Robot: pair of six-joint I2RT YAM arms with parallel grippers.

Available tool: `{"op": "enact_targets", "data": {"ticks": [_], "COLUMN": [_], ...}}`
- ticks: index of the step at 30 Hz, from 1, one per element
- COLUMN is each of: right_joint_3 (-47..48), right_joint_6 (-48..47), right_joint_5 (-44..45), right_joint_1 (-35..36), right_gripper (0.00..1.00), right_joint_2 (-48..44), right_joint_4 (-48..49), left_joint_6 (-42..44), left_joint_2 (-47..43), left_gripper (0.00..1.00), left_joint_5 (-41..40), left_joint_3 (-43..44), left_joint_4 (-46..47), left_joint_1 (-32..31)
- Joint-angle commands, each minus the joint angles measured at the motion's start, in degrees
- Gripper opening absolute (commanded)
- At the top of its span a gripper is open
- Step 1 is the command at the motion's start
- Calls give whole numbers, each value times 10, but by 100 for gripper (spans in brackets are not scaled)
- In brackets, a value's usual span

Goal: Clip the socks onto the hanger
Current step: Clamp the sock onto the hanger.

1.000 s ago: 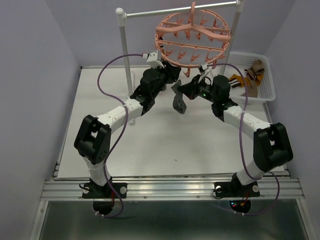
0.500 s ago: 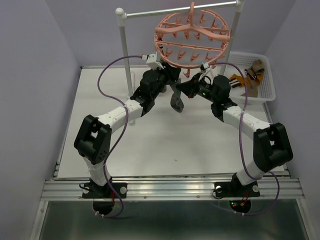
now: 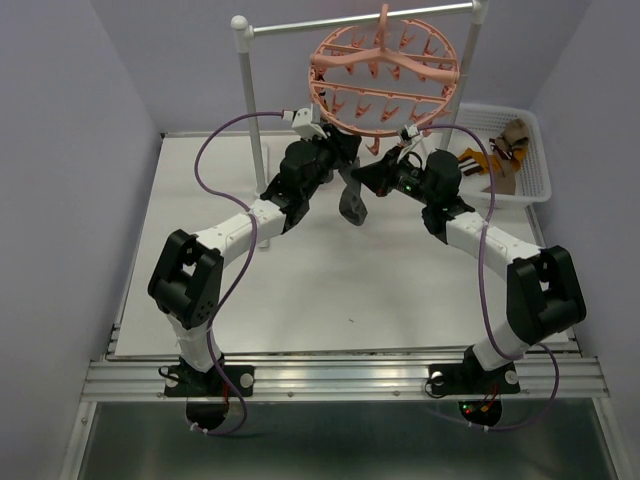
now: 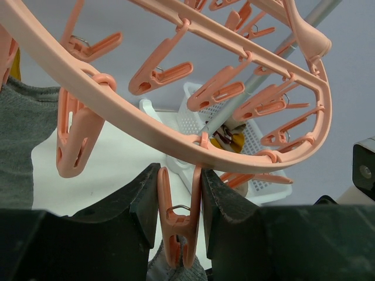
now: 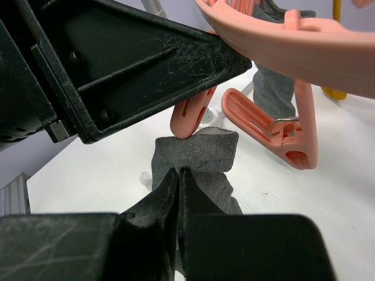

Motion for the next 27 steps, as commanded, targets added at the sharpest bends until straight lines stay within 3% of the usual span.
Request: {"op": "enact_targets", "data": {"ticks": [1,18,27], "right_joint_3": [5,6,20], "right_joint_6": [0,28,2], "right_joint_5": [-8,4,33], "right_joint_1": [4,4,4], "right_gripper": [1,1,1], "right_joint_2": [-22,0,12], "right_joint_4": [27,85,37], "left_joint_6": [-4,-18,-25], "left_joint_2": [-32,-31,-42], "left_gripper": [0,0,0], "left_joint_5": [-36,-8,-12], "left_joint_3": [0,-6,-17], "left_joint_4": [35,46,54], "left_joint_1": [5,4,4]}}
